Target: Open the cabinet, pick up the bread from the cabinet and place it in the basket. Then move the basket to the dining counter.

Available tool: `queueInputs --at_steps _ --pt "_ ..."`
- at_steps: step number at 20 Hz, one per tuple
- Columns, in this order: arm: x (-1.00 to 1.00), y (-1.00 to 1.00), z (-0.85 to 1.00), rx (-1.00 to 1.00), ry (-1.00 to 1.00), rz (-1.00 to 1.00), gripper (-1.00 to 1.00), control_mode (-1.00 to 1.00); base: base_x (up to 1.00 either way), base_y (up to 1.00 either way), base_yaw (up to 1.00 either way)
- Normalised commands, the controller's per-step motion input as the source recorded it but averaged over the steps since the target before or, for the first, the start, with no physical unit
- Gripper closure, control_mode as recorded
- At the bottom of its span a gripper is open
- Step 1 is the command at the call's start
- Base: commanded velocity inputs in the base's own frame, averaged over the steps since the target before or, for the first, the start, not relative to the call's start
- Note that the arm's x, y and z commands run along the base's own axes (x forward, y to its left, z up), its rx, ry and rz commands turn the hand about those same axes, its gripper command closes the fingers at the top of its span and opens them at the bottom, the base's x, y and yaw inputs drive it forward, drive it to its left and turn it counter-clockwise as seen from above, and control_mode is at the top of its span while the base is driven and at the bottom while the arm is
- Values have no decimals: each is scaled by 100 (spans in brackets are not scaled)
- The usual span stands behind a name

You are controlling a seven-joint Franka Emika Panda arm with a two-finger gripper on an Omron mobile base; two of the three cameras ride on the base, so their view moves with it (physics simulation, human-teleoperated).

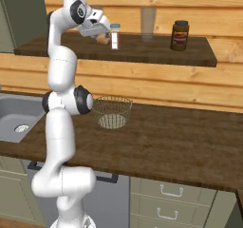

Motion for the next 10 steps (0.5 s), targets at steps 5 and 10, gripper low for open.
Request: queueInputs --at_steps 5,10 --pt "0 0 -21 0 0 0 100 -100 0 0 0" --pt "-13 3 -12 0 -5 0 100 -100 0 0 0"
